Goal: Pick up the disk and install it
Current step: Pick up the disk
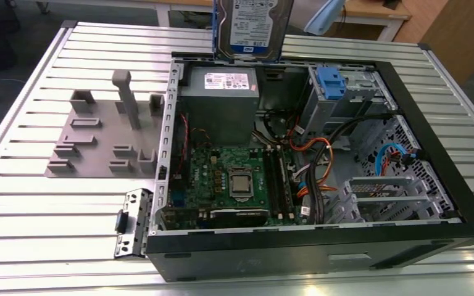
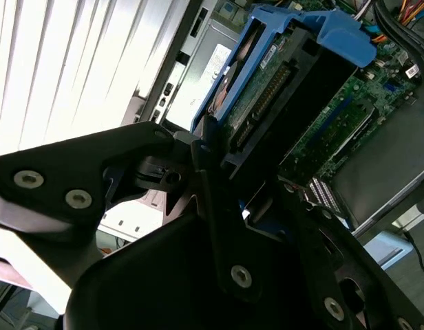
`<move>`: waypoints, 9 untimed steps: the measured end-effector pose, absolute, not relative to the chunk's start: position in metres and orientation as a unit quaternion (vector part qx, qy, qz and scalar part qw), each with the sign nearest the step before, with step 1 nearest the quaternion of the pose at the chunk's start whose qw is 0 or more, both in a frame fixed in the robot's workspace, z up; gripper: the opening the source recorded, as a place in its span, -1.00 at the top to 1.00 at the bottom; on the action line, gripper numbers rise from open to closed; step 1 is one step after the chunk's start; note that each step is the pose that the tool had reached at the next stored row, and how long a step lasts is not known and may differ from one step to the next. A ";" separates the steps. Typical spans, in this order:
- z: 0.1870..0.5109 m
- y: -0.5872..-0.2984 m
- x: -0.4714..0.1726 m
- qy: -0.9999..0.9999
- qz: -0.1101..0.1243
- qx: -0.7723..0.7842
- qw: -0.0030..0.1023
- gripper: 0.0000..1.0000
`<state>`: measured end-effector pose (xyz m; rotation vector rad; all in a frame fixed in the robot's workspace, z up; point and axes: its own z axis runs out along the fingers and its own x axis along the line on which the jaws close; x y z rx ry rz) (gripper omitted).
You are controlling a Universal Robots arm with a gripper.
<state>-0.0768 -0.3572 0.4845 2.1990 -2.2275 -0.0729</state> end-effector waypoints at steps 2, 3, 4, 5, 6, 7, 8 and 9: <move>0.484 -0.359 -0.077 -0.711 -0.023 0.702 0.005 0.27; 0.484 -0.360 -0.076 -0.711 -0.023 0.702 0.005 0.27; 0.484 -0.361 -0.076 -0.711 -0.023 0.702 0.005 0.27; 0.484 -0.362 -0.076 -0.711 -0.023 0.702 0.005 0.27; 0.484 -0.363 -0.076 -0.711 -0.023 0.702 0.005 0.27; 0.484 -0.364 -0.076 -0.711 -0.023 0.702 0.005 0.27; 0.484 -0.365 -0.076 -0.711 -0.023 0.702 0.005 0.27; 0.484 -0.365 -0.076 -0.711 -0.023 0.702 0.005 0.27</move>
